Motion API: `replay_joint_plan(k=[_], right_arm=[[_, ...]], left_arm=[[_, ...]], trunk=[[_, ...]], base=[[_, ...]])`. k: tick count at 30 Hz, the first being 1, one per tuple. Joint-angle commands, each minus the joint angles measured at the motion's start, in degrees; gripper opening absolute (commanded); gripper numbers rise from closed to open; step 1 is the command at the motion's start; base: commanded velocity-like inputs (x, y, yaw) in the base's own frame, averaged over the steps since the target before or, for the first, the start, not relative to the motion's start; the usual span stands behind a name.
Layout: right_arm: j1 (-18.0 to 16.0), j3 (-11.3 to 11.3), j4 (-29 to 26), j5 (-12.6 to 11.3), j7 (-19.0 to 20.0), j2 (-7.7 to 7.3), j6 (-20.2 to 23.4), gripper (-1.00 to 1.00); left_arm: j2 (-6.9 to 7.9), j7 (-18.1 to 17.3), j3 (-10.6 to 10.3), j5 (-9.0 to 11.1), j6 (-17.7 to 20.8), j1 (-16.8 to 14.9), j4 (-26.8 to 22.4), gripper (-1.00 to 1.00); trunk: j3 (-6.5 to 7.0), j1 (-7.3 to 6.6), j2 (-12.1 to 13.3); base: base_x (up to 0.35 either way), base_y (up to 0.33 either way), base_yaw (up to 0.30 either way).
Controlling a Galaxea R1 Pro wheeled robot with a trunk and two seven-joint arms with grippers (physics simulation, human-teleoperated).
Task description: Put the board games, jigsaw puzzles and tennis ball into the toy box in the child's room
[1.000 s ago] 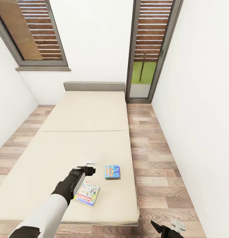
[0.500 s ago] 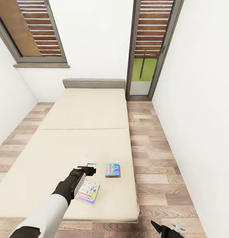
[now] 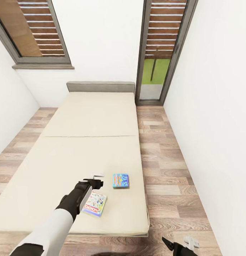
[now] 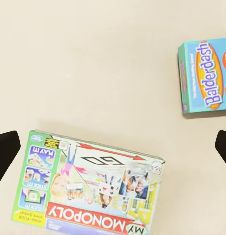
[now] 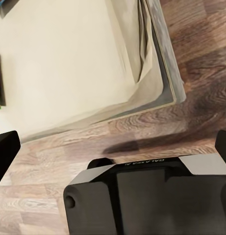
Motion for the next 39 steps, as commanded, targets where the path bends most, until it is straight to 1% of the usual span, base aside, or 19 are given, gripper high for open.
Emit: replay_joint_plan(k=[1, 9, 16, 23, 25, 28, 29, 31, 35, 39], right_arm=[[0.0, -0.1, 0.0, -0.5, 0.2, 0.02, 0.5, 1.00], [-0.1, -0.1, 0.0, -0.5, 0.2, -0.05, 0.5, 1.00], [0.0, -0.1, 0.0, -0.5, 0.3, -0.05, 0.5, 1.00], [-0.5, -0.2, -0.1, -0.6, 0.6, -0.59, 1.1, 1.00], [-2.1, -0.3, -0.4, -0.7, 0.6, -0.79, 2.6, 1.00], [-6.0, -1.2, -0.3, -1.1, 0.8, -0.82, 7.2, 1.00], [-6.7, -1.4, -0.2, -1.1, 0.7, -0.79, 7.9, 1.00], [-8.5, -2.0, -0.2, -1.2, 0.5, -0.33, 9.8, 1.00], [-10.1, -2.3, -0.3, -1.2, 0.3, -0.04, 10.9, 1.00], [-10.7, -2.4, -0.2, -1.3, 0.5, 0.09, 11.1, 1.00]], left_arm=[[0.03, 0.2, -0.2, -0.2, 0.3, 0.0, -0.1, 1.00], [0.04, 0.2, -0.3, -0.2, 0.3, 0.0, -0.1, 1.00], [-0.03, 0.2, -0.3, -0.2, 0.2, 0.0, -0.1, 1.00], [-0.01, 0.2, -0.3, -0.2, 0.3, 0.0, -0.1, 1.00], [0.06, 0.2, -0.3, -0.2, 0.3, 0.0, -0.1, 1.00], [0.11, 0.2, -0.3, -0.2, 0.3, 0.0, -0.1, 1.00], [0.11, 0.2, -0.3, -0.2, 0.3, 0.0, -0.1, 1.00], [0.07, 0.2, -0.3, -0.2, 0.3, 0.0, -0.1, 1.00], [0.03, 0.2, -0.3, -0.2, 0.3, 0.0, -0.1, 1.00], [-0.02, 0.2, -0.3, -0.2, 0.3, 0.0, -0.1, 1.00]], trunk=[[-0.18, 0.03, -0.1], [-0.93, 0.03, -0.1], [-1.56, 0.03, -0.1], [-1.71, 0.03, -0.1], [-1.72, 0.03, -0.1], [-1.73, 0.03, -0.1], [-1.73, 0.03, -0.1], [-1.73, 0.03, -0.1], [-1.73, 0.03, -0.1], [-1.73, 0.03, -0.1]], base=[[0.054, 0.000, 0.000], [0.135, 0.065, 0.000], [0.041, 0.020, 0.000], [0.004, 0.002, 0.000], [0.000, 0.000, 0.000], [0.000, 0.000, 0.000], [0.000, 0.000, 0.000], [0.000, 0.000, 0.000], [0.000, 0.000, 0.000], [0.000, 0.000, 0.000]])
